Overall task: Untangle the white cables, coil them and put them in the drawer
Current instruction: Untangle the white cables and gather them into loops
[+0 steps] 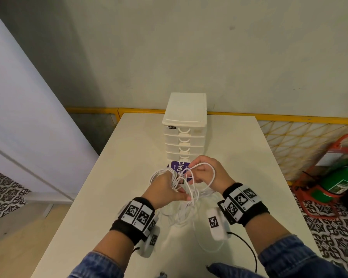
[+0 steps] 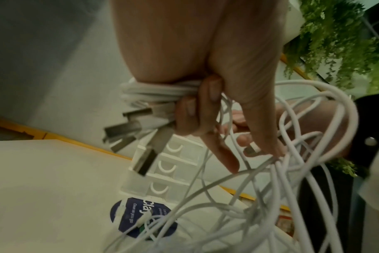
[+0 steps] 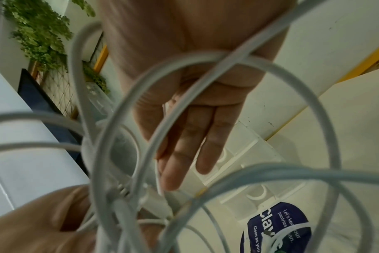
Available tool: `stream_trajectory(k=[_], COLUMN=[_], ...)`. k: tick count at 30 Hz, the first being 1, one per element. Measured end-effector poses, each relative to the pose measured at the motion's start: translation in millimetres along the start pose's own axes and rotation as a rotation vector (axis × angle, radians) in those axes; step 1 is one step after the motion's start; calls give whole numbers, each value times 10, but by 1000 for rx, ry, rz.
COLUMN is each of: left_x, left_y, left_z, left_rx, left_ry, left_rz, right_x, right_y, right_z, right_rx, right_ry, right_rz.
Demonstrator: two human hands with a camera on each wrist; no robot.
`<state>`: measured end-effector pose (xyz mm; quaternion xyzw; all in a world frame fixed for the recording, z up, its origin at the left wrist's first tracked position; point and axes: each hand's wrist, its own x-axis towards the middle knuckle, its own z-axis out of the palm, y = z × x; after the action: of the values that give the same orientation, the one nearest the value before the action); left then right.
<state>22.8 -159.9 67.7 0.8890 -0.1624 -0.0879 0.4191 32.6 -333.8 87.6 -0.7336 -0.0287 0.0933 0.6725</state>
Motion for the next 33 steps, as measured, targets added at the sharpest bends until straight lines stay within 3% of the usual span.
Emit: stream_trajectory(k=[10,15,17,20,22,27,31,33], left_x=[64,91,125,173,196,305,355,367], left_y=[-42,-49,-88,-123,-131,-244,-316,-312], left_z=[204,255,246,170,113,78,36,16], left_rx=[-58,-128,-170,-221,-229,-324,-398,-405], left_ry=[-15,-19,34,117,166,285,329,347], left_rz=[-1,-28,-81,-126,-141,-269,-348,-384], right_x=[-66,-74,-112,-224,-297,-509,-634,-583], right_y=[1,117,114,63,47,65,88,167], right_z=[-61,-208,-294,-405,-401,-84,156,214], right_rx=[-90,-406,-567,-599,-591,-520,-604,-706], right_ry=[19,79,192,494,554,357,334,241], right_rz=[-65,-121,-67,16,11,-264,-600,-580])
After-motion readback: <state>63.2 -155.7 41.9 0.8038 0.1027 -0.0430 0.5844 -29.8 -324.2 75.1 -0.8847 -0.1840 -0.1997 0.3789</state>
